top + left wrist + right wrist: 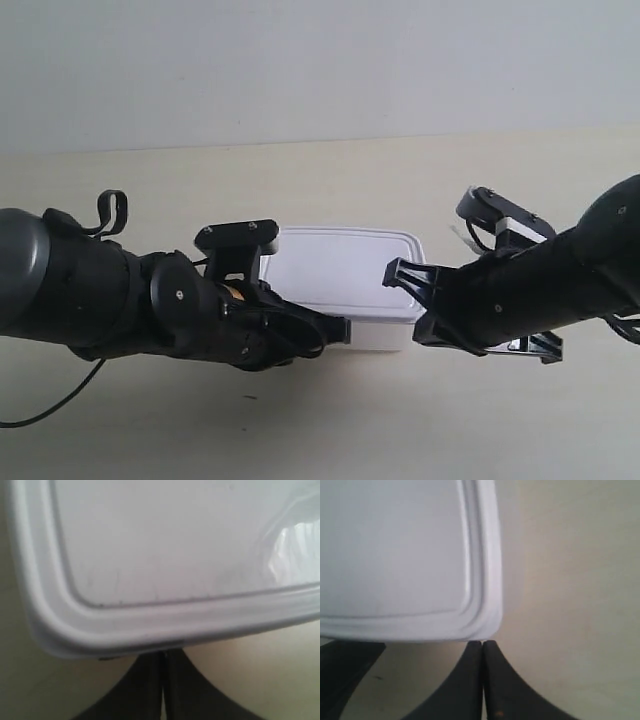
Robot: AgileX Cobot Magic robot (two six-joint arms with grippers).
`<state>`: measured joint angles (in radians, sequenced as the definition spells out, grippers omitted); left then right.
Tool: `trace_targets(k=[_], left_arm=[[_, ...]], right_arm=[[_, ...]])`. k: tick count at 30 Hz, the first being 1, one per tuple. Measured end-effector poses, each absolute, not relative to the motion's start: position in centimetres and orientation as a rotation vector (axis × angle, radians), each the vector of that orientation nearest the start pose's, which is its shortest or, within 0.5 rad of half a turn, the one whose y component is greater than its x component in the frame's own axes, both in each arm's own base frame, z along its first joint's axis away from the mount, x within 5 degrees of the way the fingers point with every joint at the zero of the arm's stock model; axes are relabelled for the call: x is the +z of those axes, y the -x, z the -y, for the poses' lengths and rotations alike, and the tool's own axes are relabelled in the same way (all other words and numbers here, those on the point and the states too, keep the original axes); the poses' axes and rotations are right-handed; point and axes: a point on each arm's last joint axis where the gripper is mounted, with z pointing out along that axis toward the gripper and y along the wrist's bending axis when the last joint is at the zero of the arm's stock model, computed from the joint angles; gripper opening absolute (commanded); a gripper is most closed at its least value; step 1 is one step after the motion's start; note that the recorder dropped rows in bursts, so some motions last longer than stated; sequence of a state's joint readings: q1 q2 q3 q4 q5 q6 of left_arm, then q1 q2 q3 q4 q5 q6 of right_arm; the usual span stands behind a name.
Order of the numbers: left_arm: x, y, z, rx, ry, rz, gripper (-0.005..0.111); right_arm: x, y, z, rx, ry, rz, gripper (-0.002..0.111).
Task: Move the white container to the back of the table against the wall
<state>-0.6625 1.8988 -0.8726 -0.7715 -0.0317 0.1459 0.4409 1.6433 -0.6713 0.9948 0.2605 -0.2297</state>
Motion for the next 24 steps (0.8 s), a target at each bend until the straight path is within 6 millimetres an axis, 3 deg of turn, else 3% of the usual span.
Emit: trace_targets(k=[5, 8, 15, 24], left_arm=[[11.5, -27.4, 21.3, -0.487, -0.109, -2.573, 0.0], [11.5, -27.3, 21.4, -0.481, -0.161, -2.586, 0.0], [11.5, -27.9, 20.7, -0.458, -0.161, -2.569, 0.0], [11.5, -28.8, 19.4, -0.439, -0.11, -2.566, 0.0]], right_arm=[[13.9, -25.3, -15.2, 0.846, -0.36, -2.724, 0.0], [12.9, -25.9, -15.5, 0.83, -0.371, -2.745, 0.0], [13.2, -28.0, -16.4, 0.843, -0.328, -2.704, 0.0], [13.0, -29.1, -17.0, 0.85, -0.333, -2.693, 0.0]])
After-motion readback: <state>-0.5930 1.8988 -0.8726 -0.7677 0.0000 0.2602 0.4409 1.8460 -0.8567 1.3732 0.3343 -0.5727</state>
